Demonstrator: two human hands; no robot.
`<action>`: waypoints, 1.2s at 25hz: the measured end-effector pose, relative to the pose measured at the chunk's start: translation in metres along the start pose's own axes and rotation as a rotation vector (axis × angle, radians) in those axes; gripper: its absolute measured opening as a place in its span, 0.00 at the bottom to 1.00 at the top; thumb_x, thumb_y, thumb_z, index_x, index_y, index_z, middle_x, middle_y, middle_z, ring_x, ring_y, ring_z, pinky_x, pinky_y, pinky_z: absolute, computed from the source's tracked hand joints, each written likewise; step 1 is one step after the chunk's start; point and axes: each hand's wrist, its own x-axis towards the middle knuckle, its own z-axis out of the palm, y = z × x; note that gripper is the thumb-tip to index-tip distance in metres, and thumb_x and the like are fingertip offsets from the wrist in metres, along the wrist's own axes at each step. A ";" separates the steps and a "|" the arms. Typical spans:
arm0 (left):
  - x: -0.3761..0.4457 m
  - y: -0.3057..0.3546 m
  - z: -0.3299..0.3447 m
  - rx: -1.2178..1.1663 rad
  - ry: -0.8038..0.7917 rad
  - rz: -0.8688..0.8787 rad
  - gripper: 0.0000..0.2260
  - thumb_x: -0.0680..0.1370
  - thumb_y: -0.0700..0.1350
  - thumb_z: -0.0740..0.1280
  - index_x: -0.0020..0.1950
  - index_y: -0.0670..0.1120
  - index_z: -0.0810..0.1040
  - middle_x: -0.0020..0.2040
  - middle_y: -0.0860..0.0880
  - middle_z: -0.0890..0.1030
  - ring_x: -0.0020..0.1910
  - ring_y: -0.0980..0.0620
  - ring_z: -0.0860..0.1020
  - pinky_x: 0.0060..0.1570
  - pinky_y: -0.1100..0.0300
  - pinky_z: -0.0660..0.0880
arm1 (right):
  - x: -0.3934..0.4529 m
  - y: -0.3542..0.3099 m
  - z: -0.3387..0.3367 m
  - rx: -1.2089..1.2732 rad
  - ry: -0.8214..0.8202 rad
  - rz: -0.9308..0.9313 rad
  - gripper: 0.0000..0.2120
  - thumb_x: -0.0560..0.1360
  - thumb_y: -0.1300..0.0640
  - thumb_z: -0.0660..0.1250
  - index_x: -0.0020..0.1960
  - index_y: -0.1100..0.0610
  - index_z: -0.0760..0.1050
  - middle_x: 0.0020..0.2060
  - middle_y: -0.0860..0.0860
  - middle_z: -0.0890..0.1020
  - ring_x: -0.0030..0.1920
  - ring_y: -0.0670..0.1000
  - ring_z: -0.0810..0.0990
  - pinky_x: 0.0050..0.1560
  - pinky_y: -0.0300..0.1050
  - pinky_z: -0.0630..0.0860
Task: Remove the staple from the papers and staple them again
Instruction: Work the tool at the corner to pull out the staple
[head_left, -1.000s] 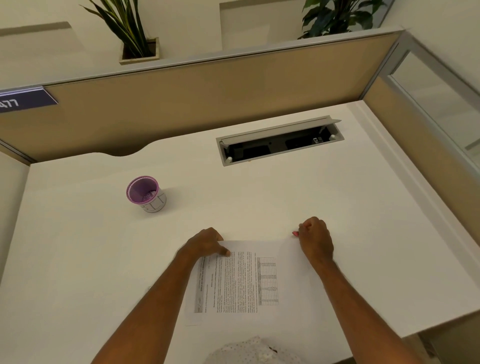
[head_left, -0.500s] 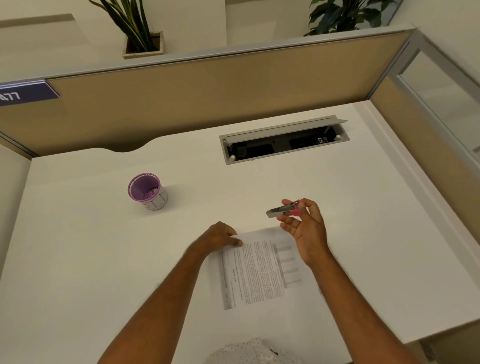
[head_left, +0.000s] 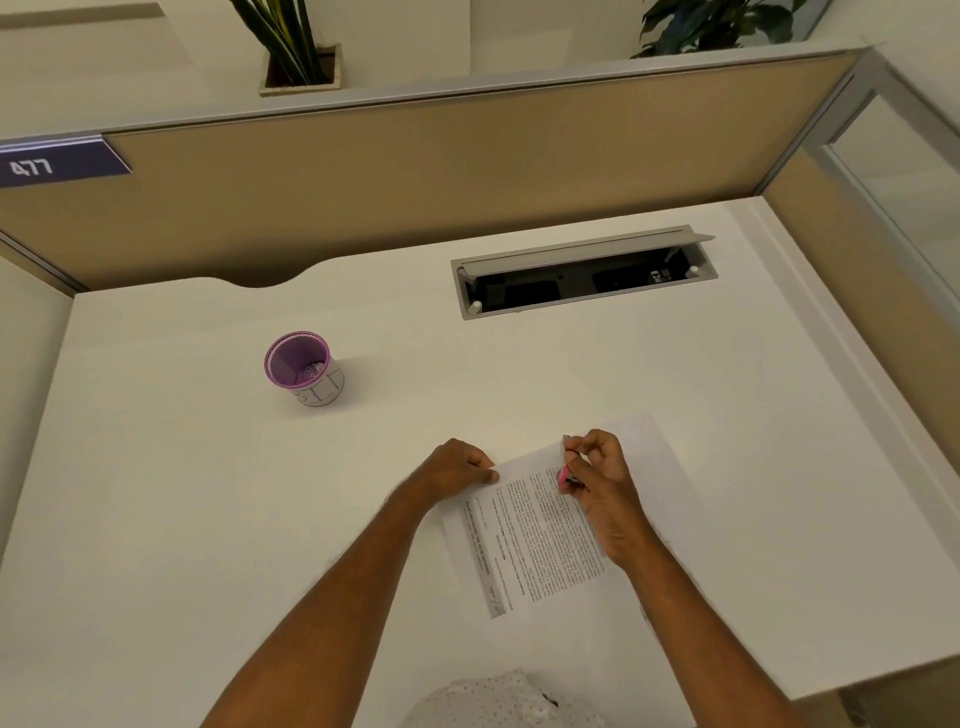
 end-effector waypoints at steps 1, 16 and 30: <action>0.000 -0.001 0.000 -0.006 0.002 -0.003 0.06 0.77 0.47 0.74 0.48 0.45 0.88 0.49 0.47 0.89 0.51 0.49 0.86 0.56 0.52 0.81 | -0.001 0.001 0.000 -0.021 -0.011 -0.001 0.13 0.79 0.67 0.67 0.59 0.53 0.72 0.60 0.52 0.79 0.40 0.49 0.79 0.43 0.44 0.79; -0.003 -0.007 0.000 -0.214 -0.088 -0.005 0.09 0.79 0.47 0.72 0.52 0.43 0.87 0.49 0.45 0.89 0.43 0.46 0.88 0.43 0.57 0.84 | 0.000 0.022 0.014 0.044 -0.117 0.139 0.20 0.71 0.65 0.65 0.61 0.55 0.69 0.47 0.54 0.85 0.34 0.49 0.77 0.35 0.41 0.77; -0.002 -0.009 0.001 -0.388 -0.123 -0.086 0.07 0.78 0.47 0.74 0.49 0.43 0.87 0.48 0.43 0.88 0.41 0.46 0.87 0.41 0.57 0.83 | 0.002 0.064 0.021 -0.967 0.067 -0.277 0.09 0.76 0.56 0.72 0.55 0.49 0.79 0.49 0.44 0.80 0.47 0.41 0.79 0.42 0.29 0.74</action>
